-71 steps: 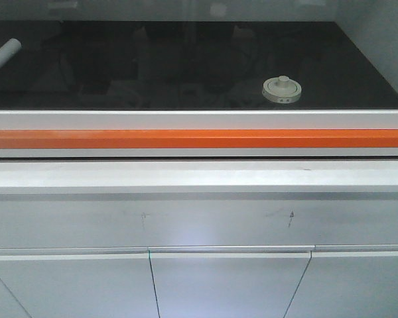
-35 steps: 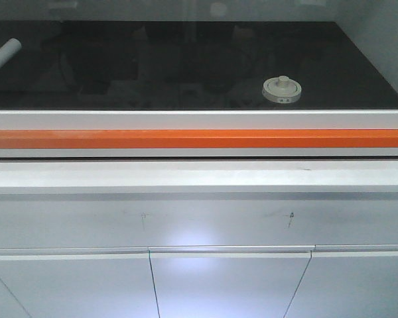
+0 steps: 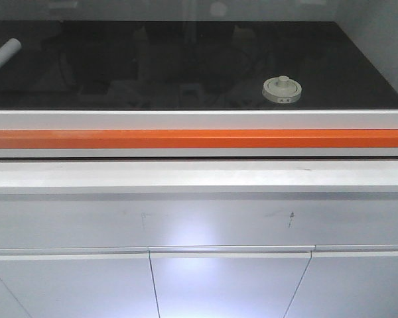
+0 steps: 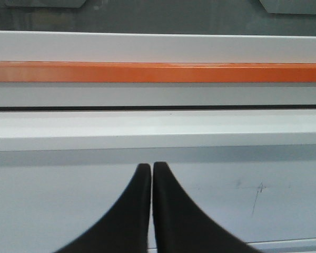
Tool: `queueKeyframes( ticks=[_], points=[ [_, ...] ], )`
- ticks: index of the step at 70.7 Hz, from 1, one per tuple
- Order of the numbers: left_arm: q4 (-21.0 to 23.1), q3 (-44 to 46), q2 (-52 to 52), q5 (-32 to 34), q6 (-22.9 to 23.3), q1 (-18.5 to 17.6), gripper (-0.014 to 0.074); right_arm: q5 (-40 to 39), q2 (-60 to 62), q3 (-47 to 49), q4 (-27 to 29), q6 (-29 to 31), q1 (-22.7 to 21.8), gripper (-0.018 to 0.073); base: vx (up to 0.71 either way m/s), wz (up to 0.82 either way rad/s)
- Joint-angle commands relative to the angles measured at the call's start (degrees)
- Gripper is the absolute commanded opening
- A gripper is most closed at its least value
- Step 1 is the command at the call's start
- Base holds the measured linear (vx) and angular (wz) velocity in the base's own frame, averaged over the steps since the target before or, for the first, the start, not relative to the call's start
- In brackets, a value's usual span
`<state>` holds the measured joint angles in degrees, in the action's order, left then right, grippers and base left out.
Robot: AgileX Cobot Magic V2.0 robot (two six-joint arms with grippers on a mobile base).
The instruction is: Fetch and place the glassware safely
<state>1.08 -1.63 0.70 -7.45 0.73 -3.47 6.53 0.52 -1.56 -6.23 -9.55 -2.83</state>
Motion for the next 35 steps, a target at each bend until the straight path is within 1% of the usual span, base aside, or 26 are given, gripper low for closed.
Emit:
queueKeyframes(
  ticks=[1, 4, 9, 12, 15, 18, 24, 35],
  points=[
    [0.6, -1.5, 0.7, 8.0, 0.5, -0.2, -0.0007, -8.3, 0.7, -1.1, -0.3, 0.3, -0.3, -0.0003, 0.0, 0.0],
    [0.6, -1.5, 0.7, 10.9, 0.5, -0.2, -0.0007, -10.6, 0.7, -1.0, -0.3, 0.3, -0.3, -0.0003, 0.0, 0.0],
    [0.6, -0.9, 0.7, 16.7, 0.9, -0.2, -0.0007, -16.9, 0.7, -0.9, -0.3, 0.3, -0.3, -0.0003, 0.0, 0.0],
    [0.6, -0.2, 0.7, 20.6, 2.1, -0.2, -0.0007, -21.2, 0.7, -0.7, -0.3, 0.1, -0.3, -0.0003, 0.0, 0.0],
    [0.6, 1.0, 0.7, 23.4, 3.1, -0.2, -0.0007, -22.9, 0.7, 0.1, -0.3, -0.7, -0.3, -0.0003, 0.0, 0.0],
    [0.6, 2.9, 0.6, 24.8, 4.4, -0.2, -0.0007, -23.1, 0.7, 1.9, -0.3, -1.4, -0.3, -0.0003, 0.0, 0.0],
    [0.6, 9.4, -0.8, 23.7, 5.0, -0.2, -0.0007, -20.7, 0.7, 7.0, -0.3, -2.0, -0.3, -0.0003, 0.0, 0.0],
    [0.3, 26.4, -10.2, 16.4, 4.7, -0.2, -0.0007, -12.8, -2.8, 20.4, -0.3, -1.9, -0.3, -0.0003, 0.0, 0.0]
  ],
)
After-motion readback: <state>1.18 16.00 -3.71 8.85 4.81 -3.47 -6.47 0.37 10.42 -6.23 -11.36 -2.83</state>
